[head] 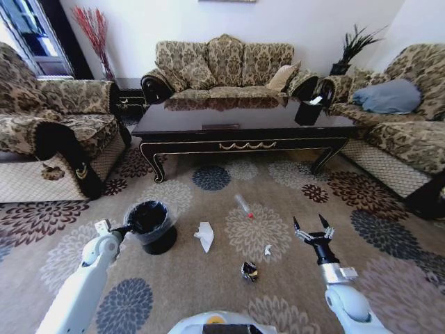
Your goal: Move to the front of the table and pick up the trash from the floor, then place it into the trash bin.
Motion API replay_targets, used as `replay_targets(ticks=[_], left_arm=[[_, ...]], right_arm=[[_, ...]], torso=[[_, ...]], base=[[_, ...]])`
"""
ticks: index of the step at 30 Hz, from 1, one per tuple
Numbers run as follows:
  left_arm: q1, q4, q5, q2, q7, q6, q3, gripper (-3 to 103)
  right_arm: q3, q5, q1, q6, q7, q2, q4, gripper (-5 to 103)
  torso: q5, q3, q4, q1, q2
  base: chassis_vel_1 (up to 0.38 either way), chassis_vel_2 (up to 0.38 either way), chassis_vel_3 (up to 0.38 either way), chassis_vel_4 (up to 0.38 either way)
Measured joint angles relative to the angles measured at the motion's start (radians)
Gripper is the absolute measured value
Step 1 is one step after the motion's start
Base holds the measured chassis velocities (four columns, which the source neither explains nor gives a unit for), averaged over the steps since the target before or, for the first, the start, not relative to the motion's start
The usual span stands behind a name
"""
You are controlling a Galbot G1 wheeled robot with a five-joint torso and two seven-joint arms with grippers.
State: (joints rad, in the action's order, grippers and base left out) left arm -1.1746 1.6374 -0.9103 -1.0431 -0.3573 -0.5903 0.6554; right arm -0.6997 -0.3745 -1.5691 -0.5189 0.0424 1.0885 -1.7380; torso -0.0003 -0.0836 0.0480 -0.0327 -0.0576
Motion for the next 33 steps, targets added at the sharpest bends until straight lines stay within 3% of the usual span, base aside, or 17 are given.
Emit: replay_targets(ticks=[7,17,20,22,25,27,33], left_arm=[[-0.029,0.031,0.002,0.006,-0.002,0.009,0.035,4],[-0.106,0.222,-0.083,0.081,-0.03,0.016,0.163,4],[-0.113,0.272,-0.12,0.111,-0.039,0.011,0.18,4],[-0.111,0.303,-0.144,0.133,-0.043,0.002,0.181,4],[-0.116,0.318,-0.162,0.139,-0.045,-0.003,0.188,4],[-0.116,0.332,-0.191,0.148,-0.058,-0.013,0.194,4],[-0.135,0.347,-0.196,0.149,-0.068,-0.02,0.202,4]], right_arm=[[0.013,0.014,-0.009,0.011,-0.014,-0.015,-0.007,100],[0.11,0.104,0.016,0.011,-0.026,-0.078,0.025,100],[0.127,0.137,0.009,0.011,-0.003,-0.1,0.04,100],[0.13,0.175,-0.006,0.007,0.047,-0.11,0.057,100],[0.131,0.219,0.0,-0.001,0.094,-0.113,0.075,100],[0.123,0.311,0.002,-0.027,0.139,-0.106,0.104,100],[0.12,0.443,0.002,-0.095,0.224,-0.097,0.156,100]], torso=[[-0.0002,0.0,-0.0001,0.0,0.0],[0.0005,0.0,-0.0005,0.0,0.0],[0.0005,0.0,-0.0008,0.0,0.0],[0.0003,0.0,0.0009,0.0,0.0],[0.0002,0.0,0.0006,0.0,0.0],[0.0004,0.0,-0.0002,0.0,0.0],[0.0002,0.0,0.0,0.0,0.0]], base=[[0.0,0.0,0.0,0.0],[0.0,0.0,0.0,0.0],[0.0,0.0,0.0,0.0],[0.0,0.0,0.0,0.0],[0.0,0.0,0.0,0.0],[0.0,0.0,0.0,0.0],[0.0,0.0,0.0,0.0]])
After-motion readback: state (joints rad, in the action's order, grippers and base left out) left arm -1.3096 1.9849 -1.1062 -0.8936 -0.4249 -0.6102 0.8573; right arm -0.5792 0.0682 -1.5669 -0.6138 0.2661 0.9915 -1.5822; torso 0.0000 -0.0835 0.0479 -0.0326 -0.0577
